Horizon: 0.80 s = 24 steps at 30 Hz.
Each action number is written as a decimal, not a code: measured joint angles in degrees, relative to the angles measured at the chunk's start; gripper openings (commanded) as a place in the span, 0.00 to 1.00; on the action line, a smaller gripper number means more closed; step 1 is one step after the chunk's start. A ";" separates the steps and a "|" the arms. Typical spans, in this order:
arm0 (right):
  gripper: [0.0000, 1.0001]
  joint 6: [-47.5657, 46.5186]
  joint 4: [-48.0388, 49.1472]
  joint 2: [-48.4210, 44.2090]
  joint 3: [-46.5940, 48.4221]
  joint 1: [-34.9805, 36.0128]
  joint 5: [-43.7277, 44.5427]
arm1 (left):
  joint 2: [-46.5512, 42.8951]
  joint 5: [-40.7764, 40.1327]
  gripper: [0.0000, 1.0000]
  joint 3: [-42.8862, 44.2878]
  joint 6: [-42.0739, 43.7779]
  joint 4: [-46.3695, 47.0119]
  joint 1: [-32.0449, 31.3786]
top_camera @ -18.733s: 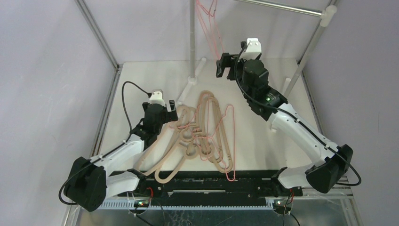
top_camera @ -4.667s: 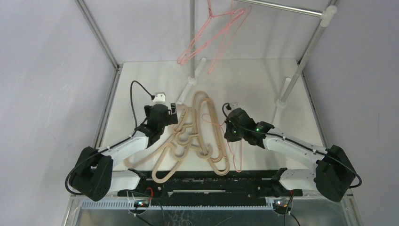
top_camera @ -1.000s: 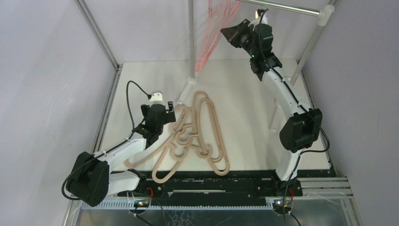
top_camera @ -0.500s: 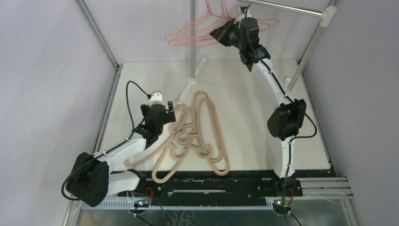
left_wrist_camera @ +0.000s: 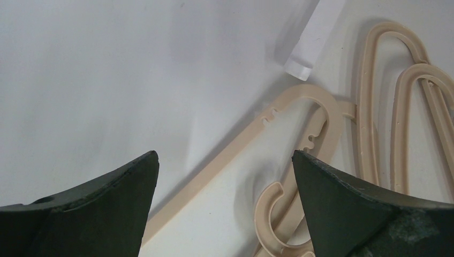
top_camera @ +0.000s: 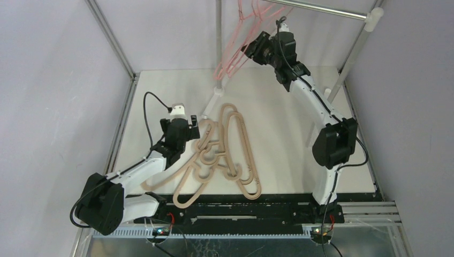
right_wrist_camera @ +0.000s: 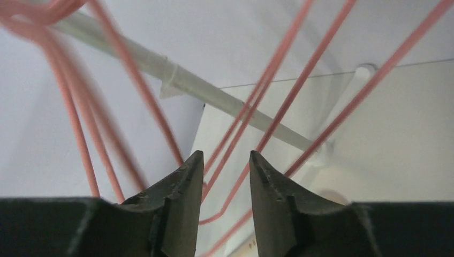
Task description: Organize the hangers
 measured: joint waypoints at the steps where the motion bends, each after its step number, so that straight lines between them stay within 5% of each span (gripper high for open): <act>1: 0.48 -0.42 0.00 -1.64 -1.90 0.26 1.18 | 0.00 0.00 1.00 0.00 0.00 0.00 0.00; 24: 0.71 -16.00 1.53 -32.46 -31.61 7.10 34.67 | 0.59 0.13 1.00 0.00 -0.02 0.02 0.00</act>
